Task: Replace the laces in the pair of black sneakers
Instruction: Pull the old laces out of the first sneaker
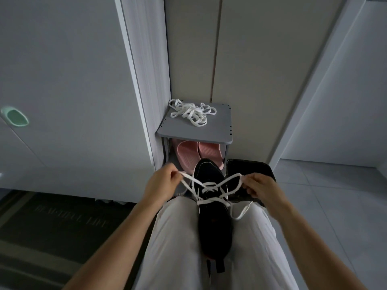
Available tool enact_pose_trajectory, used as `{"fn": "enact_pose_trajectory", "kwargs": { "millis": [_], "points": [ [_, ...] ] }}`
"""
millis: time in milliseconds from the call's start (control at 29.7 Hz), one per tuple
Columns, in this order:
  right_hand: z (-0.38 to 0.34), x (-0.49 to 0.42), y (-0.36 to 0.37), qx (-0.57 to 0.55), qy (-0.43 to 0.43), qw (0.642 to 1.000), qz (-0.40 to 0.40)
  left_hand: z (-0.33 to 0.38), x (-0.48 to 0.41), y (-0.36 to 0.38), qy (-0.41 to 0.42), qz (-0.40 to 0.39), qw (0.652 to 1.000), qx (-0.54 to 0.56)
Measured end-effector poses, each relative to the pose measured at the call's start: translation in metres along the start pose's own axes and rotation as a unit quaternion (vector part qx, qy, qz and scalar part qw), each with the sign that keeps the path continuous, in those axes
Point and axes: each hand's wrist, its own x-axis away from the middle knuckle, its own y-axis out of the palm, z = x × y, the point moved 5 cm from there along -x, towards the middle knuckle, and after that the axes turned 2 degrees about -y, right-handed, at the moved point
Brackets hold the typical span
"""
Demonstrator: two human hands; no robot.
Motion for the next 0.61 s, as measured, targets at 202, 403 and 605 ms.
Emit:
{"fn": "enact_pose_trajectory", "kwargs": {
  "millis": [202,403,605],
  "points": [
    [0.013,0.012,0.042,0.066,0.0,0.994,-0.082,0.013,0.032,0.063,-0.035,-0.157,0.987,0.012],
    [0.003,0.005,0.022,0.061,-0.037,0.997,-0.012,0.011,0.019,0.04,-0.012,-0.172,0.98,0.098],
    [-0.008,-0.003,-0.024,-0.082,-0.019,0.994,0.066,-0.008,-0.004,-0.032,-0.101,0.01,0.936,0.338]
  ]
}}
